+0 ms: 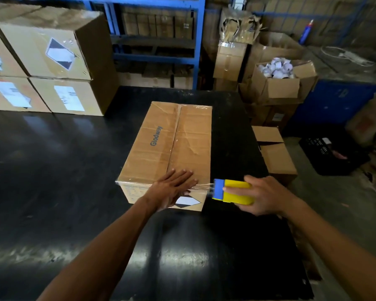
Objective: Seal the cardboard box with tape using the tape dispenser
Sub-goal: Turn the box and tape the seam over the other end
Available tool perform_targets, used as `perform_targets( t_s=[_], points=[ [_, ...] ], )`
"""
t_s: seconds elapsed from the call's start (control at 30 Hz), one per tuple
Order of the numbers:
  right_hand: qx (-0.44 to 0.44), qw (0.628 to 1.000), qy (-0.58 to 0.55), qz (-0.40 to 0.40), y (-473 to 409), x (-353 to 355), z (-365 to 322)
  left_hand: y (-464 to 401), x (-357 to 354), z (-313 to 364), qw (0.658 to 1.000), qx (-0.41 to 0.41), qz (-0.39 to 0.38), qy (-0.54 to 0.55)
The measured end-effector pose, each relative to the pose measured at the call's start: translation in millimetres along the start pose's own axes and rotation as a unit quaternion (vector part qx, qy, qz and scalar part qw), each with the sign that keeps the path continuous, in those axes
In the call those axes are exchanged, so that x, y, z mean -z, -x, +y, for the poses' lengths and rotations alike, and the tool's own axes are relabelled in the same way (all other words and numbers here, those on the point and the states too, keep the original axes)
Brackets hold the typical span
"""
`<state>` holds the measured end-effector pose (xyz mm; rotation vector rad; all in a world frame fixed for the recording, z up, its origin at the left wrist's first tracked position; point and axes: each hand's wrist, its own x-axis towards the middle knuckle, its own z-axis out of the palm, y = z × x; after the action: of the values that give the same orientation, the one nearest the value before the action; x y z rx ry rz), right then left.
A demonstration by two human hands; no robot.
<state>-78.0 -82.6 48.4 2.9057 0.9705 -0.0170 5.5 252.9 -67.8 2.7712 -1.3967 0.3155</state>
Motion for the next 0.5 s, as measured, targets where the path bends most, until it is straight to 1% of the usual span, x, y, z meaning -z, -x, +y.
perform_targets(
  t_s=[0.07, 0.13, 0.33, 0.4, 0.5],
  points=[
    [0.011, 1.000, 0.007, 0.014, 20, 0, 15, -1, 1, 1, 1.000, -0.004, 0.002, 0.001],
    [0.000, 1.000, 0.013, 0.003, 26, -5, 18, -2, 3, 2, 1.000, -0.005, 0.009, 0.010],
    [-0.065, 0.992, 0.082, -0.076, -20, -40, -26, -1, 1, 3, 0.999, 0.009, 0.003, 0.030],
    [-0.071, 0.989, 0.100, -0.078, -28, -43, -33, -1, 5, 3, 0.999, 0.009, -0.011, 0.035],
    [-0.054, 0.981, 0.141, -0.119, -35, -48, -43, -3, 11, 2, 0.999, 0.003, -0.025, 0.044]
  ],
)
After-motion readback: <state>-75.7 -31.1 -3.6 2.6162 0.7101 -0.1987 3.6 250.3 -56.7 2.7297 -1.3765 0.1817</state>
